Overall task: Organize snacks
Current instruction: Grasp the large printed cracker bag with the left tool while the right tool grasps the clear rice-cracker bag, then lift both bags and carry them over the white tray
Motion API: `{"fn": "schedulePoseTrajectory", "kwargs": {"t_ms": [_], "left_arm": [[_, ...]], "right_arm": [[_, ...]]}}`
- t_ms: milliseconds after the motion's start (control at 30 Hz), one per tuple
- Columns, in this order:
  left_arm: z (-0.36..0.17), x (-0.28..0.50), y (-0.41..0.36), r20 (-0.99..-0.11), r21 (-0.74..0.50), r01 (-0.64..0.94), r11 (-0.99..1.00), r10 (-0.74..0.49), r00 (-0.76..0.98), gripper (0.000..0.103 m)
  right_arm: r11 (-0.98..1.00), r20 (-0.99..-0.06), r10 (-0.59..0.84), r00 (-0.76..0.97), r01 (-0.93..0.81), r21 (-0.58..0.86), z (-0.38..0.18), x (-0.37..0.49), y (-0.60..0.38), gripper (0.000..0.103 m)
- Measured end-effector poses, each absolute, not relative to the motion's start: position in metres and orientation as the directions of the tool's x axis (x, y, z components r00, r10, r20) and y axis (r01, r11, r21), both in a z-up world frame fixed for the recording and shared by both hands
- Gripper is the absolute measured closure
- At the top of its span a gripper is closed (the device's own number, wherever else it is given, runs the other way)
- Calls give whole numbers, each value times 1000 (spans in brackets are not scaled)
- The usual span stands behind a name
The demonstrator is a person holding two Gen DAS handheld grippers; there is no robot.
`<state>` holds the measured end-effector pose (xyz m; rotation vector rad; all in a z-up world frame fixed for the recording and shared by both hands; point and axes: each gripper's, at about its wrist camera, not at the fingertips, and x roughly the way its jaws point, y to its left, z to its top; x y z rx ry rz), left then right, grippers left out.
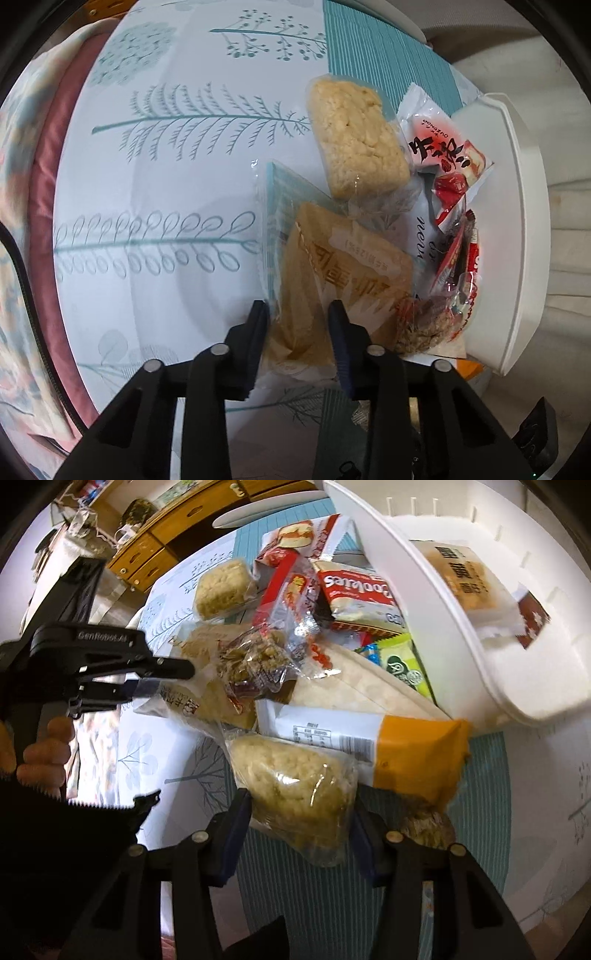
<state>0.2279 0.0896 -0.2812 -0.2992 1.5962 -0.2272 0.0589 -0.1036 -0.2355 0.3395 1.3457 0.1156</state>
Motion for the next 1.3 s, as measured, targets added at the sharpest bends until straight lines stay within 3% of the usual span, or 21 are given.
{"fn": "schedulePoseTrajectory", "kwargs": {"t_ms": [300, 900, 1300], "left_arm": [[-264, 191, 117, -931, -364, -78, 928, -366, -8, 84], [-183, 101, 159, -926, -377, -100, 921, -375, 31, 86], [-117, 85, 136, -922, -370, -56, 927, -359, 148, 86]], "right_arm": [[939, -929, 244, 280, 170, 298, -208, 38, -109, 53], [954, -892, 195, 407, 131, 268, -143, 14, -73, 53], [957, -858, 253, 447, 14, 289, -107, 33, -85, 53]]}}
